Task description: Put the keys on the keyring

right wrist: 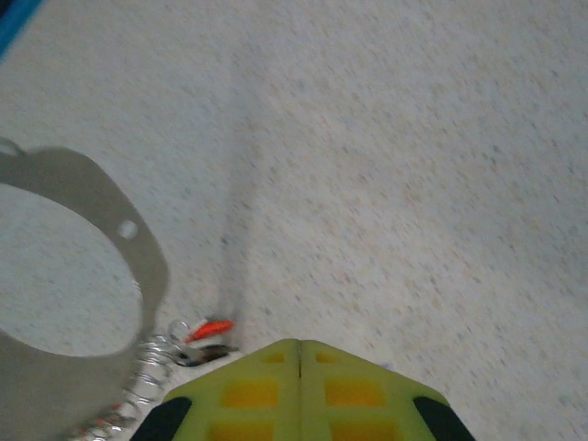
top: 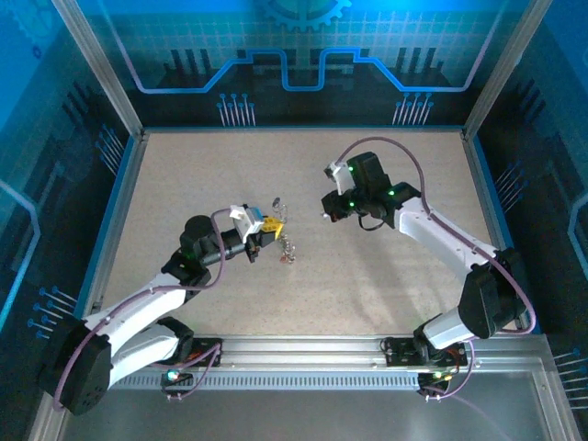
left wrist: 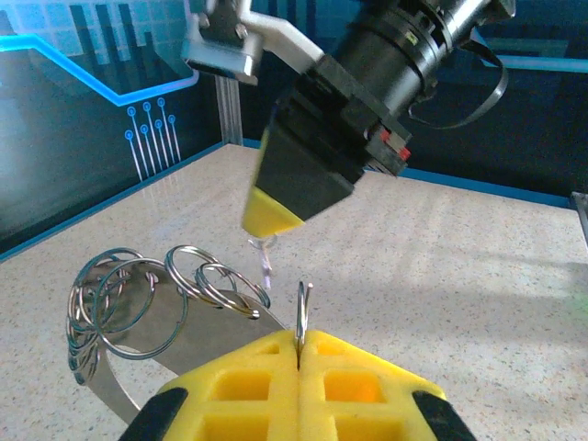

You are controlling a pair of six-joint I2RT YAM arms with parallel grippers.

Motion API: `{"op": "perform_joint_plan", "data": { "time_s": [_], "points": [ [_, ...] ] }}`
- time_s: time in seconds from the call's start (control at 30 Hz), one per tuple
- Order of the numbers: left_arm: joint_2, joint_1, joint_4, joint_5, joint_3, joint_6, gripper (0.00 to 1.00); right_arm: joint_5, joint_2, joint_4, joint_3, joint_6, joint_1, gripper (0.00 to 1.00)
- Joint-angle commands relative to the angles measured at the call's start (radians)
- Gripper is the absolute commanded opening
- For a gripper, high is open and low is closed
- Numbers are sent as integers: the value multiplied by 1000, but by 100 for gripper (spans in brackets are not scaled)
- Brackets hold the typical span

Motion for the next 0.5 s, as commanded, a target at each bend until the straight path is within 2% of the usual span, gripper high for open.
{"op": "perform_joint_plan", "data": {
  "time_s": [0.0,0.2,0.47],
  "points": [
    [-56,9,29,-35,6,-36,0,90,-24,-135,-31,-21,29,0],
    [-71,10,15,-35,8,-28,0,172,-54,-258,-134,48,90,0],
    [-80,11,26,-43,-7,-29,0,174,-25,-248,-235,178,201,0]
  ]
}}
